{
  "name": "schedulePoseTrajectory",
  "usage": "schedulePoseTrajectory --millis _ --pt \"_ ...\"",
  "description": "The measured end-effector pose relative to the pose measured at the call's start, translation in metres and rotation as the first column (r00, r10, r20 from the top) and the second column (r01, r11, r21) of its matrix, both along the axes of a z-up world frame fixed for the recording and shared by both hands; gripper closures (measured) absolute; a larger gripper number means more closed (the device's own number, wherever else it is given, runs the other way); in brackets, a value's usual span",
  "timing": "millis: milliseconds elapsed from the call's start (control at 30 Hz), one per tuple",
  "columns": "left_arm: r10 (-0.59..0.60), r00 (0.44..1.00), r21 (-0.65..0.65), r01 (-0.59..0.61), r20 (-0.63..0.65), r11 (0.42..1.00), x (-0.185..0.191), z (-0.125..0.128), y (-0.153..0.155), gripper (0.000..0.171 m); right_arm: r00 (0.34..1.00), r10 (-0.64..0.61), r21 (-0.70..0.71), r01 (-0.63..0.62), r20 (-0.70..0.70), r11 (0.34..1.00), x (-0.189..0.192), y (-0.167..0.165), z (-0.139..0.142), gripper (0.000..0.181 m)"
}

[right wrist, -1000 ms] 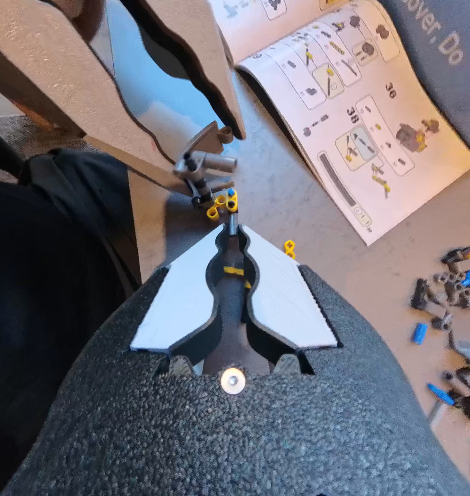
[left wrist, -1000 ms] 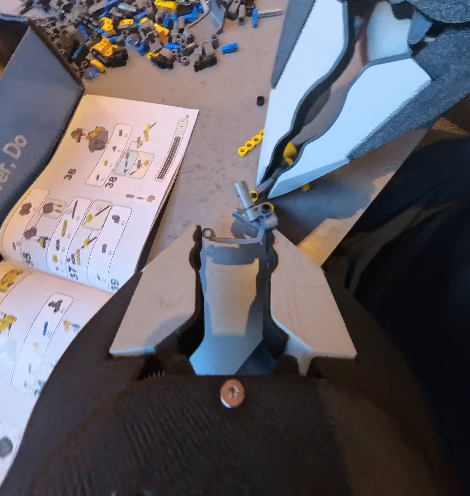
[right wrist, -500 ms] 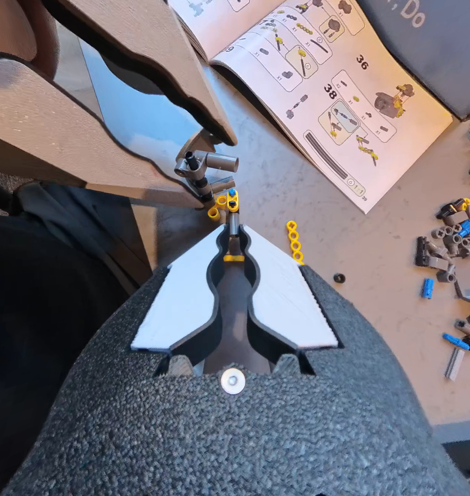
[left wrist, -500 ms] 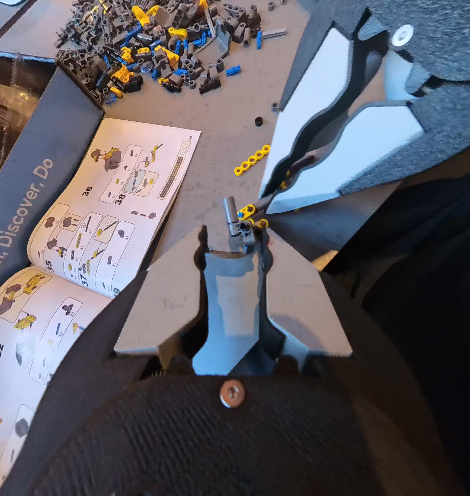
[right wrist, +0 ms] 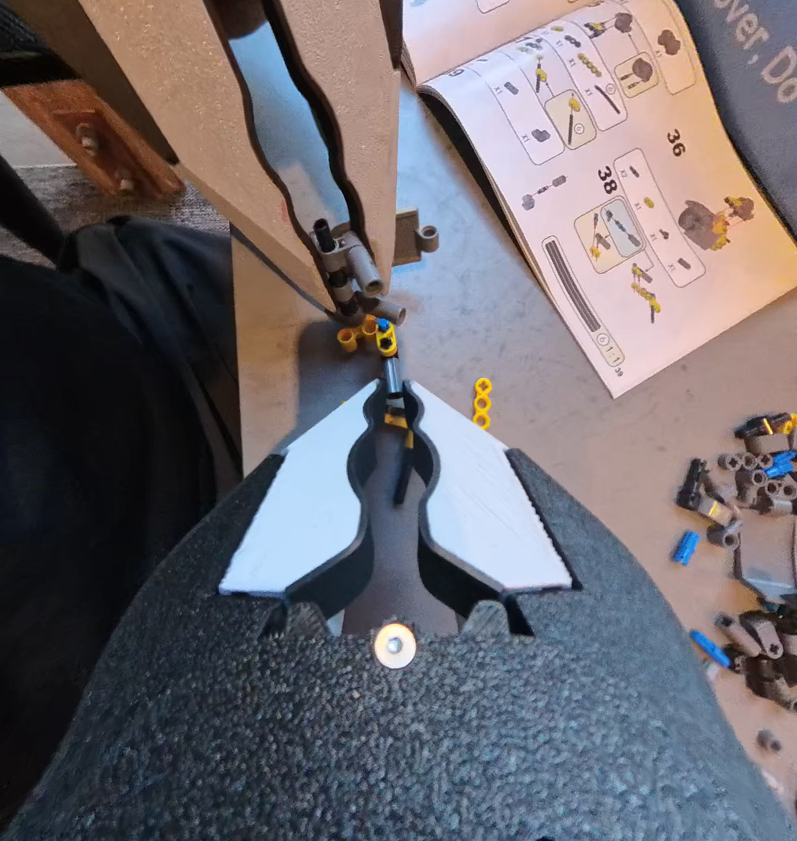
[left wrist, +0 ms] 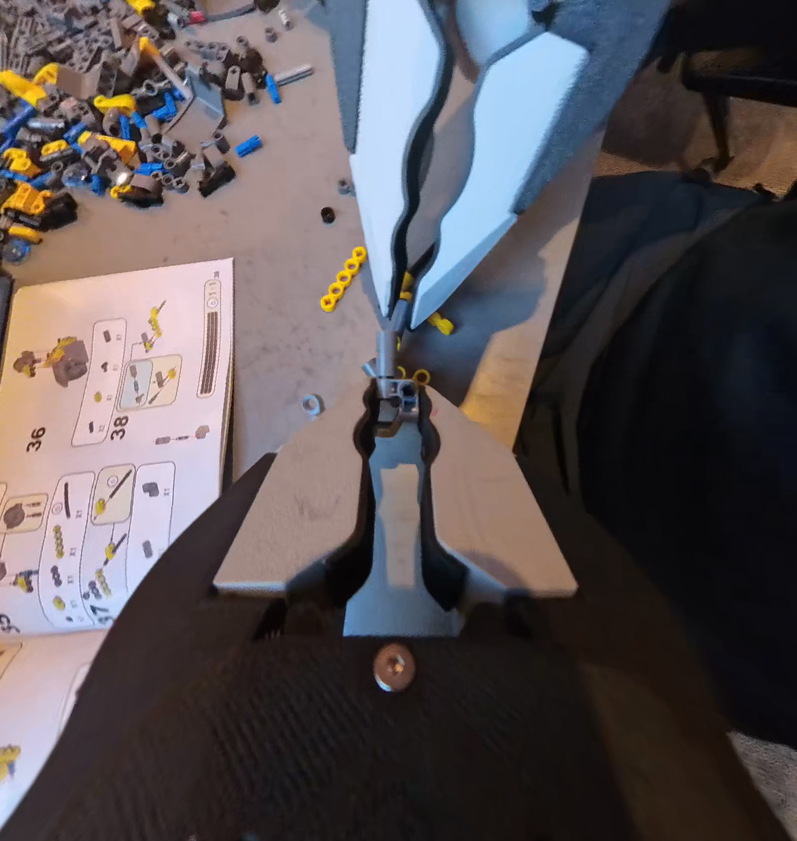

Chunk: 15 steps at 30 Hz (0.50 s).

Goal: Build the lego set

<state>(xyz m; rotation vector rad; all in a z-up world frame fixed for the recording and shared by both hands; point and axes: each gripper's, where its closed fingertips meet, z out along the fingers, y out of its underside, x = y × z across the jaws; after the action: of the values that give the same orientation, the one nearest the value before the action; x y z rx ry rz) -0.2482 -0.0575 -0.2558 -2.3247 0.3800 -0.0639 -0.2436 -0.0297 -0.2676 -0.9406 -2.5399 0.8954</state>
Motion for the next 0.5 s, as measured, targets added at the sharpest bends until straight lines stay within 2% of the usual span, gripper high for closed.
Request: schedulePoseTrajectory --millis 133,233,333,500 --pt "-0.096 0.995 0.008 0.096 0.022 0.995 0.0 0.0 -0.002 0.157 0.999 0.031 -0.011 -0.031 -0.01 0.999 -0.009 0.005 0.002 0.172" --pt "-0.121 0.992 0.009 0.12 0.041 0.993 -0.003 0.0 -0.004 0.157 1.0 0.022 -0.021 -0.022 -0.014 1.0 -0.014 0.009 0.005 0.174" --pt "-0.073 0.99 0.031 0.07 0.119 0.997 -0.008 0.0 -0.001 0.156 1.0 0.008 -0.005 -0.008 -0.03 1.0 -0.017 0.013 0.004 0.178" --pt "-0.003 0.978 0.071 -0.012 0.207 0.997 -0.011 0.0 -0.004 0.156 0.998 -0.046 -0.033 0.044 -0.045 0.998 -0.016 0.022 0.01 0.171"
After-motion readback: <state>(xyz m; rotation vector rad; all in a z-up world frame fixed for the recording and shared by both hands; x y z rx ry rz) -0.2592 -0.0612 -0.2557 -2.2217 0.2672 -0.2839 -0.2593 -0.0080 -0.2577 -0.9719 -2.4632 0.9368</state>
